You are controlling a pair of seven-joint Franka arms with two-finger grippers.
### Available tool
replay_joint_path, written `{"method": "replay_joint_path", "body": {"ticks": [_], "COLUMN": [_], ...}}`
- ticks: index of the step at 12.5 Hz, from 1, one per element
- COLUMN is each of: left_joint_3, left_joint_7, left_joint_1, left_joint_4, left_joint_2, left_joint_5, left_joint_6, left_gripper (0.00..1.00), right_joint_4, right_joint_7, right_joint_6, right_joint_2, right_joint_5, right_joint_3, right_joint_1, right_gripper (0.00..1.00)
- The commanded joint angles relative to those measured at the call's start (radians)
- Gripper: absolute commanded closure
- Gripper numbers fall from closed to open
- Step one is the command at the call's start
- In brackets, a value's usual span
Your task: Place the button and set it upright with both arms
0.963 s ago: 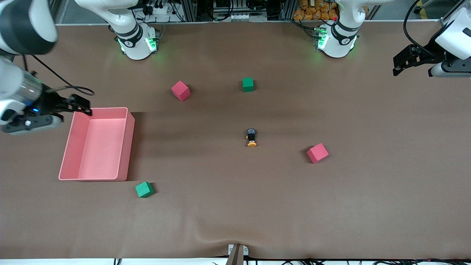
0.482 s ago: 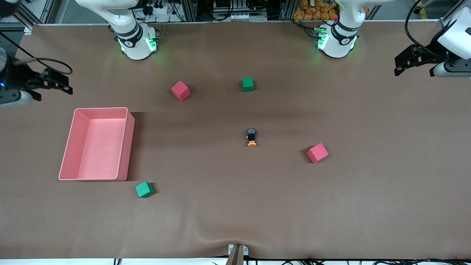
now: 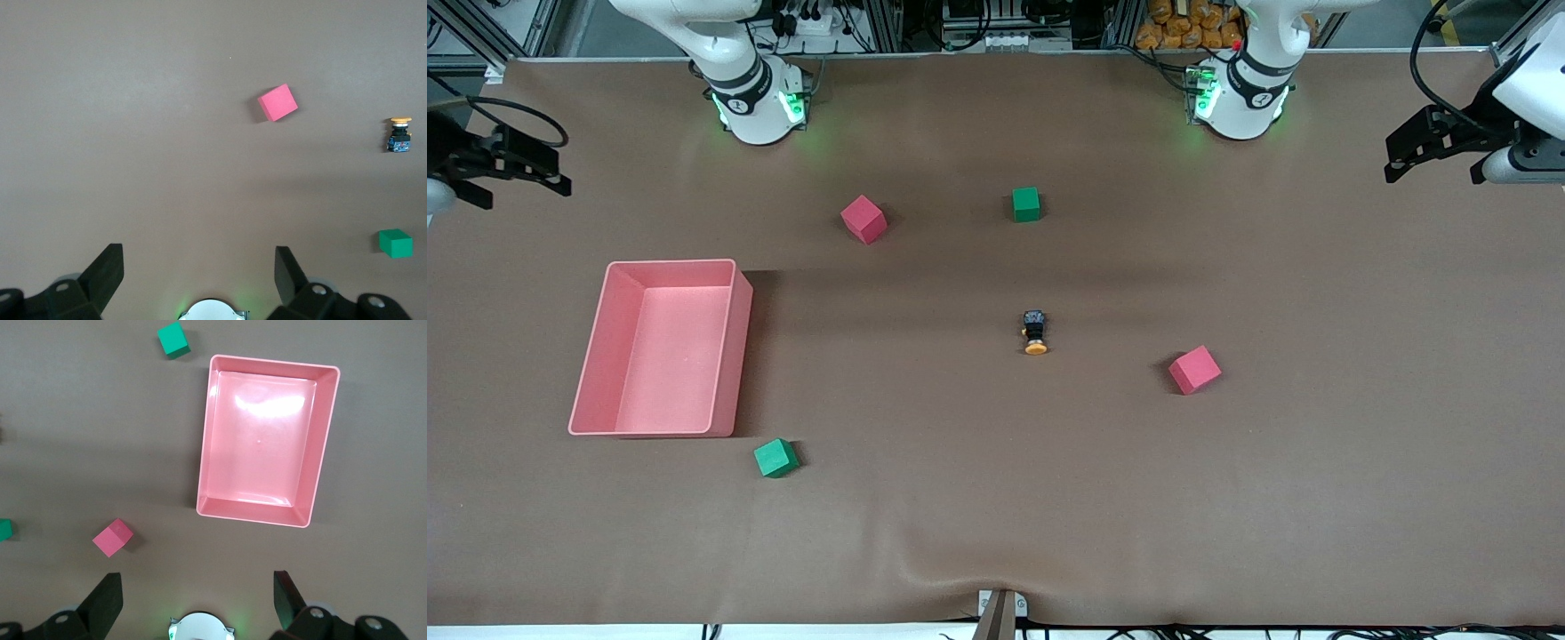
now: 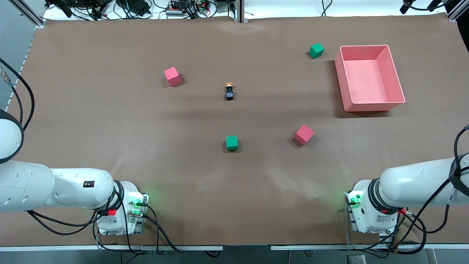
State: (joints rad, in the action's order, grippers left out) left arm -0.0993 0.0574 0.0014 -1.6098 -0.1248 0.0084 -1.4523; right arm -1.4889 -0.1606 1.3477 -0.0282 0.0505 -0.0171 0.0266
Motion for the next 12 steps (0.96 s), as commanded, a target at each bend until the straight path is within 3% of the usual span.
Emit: {"method": "replay_joint_path", "body": {"ticks": [1, 12], "left_joint_3": [-0.003, -0.003], "left_joint_7": [-0.013, -0.014], "left_joint_1": [0.008, 0.008], "left_joint_4": [0.019, 0.022], "left_joint_2": [0.004, -0.004], "left_joint_5": [0.001, 0.001], "left_joint_6": [0.015, 0.017], "left_gripper": [0.00, 0.00], "right_joint_4": [0.035, 0.044], "right_joint_7": [0.051, 0.208], "right_joint_6": [-0.051, -0.053], "right_joint_2": [0.007, 0.007], "right_joint_5": [-0.006, -0.063], "right_joint_3": [-0.027, -0.029], "right_joint_1": [-0.011, -0.033], "right_gripper": [0.00, 0.00]}}
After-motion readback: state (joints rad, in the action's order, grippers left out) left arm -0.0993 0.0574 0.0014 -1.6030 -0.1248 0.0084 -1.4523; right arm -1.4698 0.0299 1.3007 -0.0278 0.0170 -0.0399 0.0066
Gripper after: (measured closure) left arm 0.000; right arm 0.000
